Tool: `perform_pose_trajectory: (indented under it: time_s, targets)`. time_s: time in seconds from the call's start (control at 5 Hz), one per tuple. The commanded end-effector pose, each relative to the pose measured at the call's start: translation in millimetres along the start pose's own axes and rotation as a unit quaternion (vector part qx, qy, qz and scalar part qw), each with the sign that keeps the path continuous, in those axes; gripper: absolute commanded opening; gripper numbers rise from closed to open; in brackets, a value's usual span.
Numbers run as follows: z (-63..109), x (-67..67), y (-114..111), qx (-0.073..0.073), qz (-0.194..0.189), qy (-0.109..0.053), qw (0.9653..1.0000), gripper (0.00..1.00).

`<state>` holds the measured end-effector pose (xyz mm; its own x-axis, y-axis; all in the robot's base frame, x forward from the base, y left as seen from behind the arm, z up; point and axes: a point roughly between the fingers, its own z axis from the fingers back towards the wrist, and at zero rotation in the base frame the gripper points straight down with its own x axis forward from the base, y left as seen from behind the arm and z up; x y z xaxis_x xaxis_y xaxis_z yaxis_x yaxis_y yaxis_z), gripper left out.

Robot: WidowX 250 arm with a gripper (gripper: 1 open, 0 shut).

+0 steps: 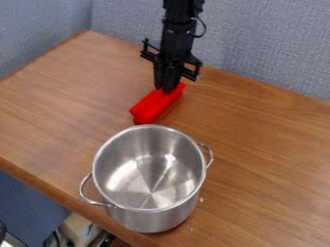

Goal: Put the red object in the metal pot

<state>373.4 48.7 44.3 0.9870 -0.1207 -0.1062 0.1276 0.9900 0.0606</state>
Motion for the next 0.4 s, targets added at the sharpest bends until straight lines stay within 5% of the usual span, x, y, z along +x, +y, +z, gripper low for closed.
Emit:
perform_pose_trajectory:
  time_s: [0.0,0.2]
  targets:
    - [-16.4,-8.9,22.0,-0.003,-0.013,0.011,0.9998,0.0]
    - [-9.7,-13.8,22.3,-0.009,-0.019,0.009,0.9997,0.0]
